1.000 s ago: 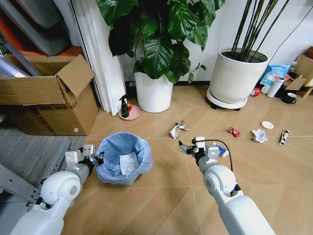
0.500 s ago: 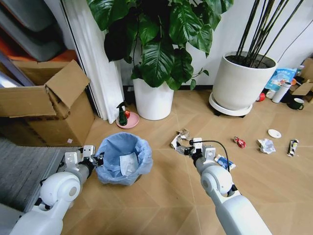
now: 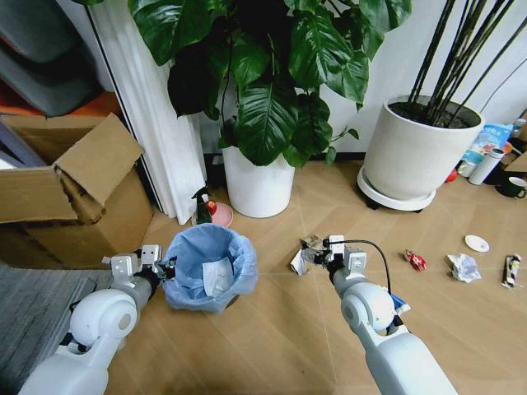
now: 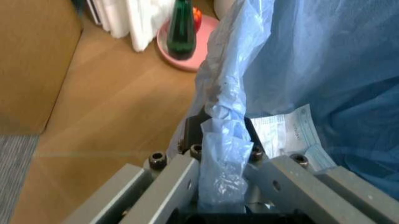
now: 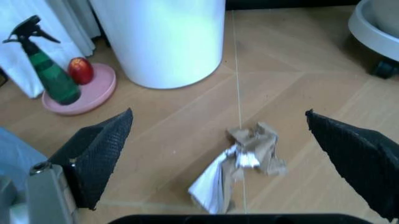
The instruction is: Pick up the trash bin and place the garbage on the floor into it.
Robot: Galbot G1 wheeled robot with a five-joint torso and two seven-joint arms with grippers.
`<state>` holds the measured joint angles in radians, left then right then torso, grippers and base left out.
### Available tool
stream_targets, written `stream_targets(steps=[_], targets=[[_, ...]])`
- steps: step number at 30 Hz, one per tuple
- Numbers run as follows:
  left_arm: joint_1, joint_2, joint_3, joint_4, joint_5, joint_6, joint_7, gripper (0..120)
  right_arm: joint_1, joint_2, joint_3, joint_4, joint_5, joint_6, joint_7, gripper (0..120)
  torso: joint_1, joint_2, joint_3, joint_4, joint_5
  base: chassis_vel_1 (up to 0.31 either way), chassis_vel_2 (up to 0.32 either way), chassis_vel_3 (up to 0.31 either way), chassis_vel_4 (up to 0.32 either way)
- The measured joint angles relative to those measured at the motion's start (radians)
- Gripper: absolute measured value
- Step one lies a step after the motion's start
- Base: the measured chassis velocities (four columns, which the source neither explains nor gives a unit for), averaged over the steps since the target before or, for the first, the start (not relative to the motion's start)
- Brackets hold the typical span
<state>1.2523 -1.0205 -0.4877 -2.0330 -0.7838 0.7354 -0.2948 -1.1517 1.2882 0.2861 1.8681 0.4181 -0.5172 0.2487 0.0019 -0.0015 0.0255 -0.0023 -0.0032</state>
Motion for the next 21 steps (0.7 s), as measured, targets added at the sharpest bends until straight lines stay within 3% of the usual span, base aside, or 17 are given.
stream_targets(steps=[10, 21], targets=[[0.008, -0.001, -0.003, -0.001, 0.005, 0.0, 0.006, 0, -0.018, 0.008, -0.004, -0.002, -0.029, 0.007, -0.016, 100, 0.0, 0.0, 0.0, 0.0, 0.0, -0.16, 0.16, 0.144, -0.158], [0.026, -0.006, -0.007, -0.002, 0.021, 0.0, 0.031, 0, -0.053, 0.021, 0.001, 0.005, -0.034, 0.007, -0.031, 100, 0.0, 0.0, 0.0, 0.0002, 0.0002, -0.014, -0.046, 0.006, 0.042]])
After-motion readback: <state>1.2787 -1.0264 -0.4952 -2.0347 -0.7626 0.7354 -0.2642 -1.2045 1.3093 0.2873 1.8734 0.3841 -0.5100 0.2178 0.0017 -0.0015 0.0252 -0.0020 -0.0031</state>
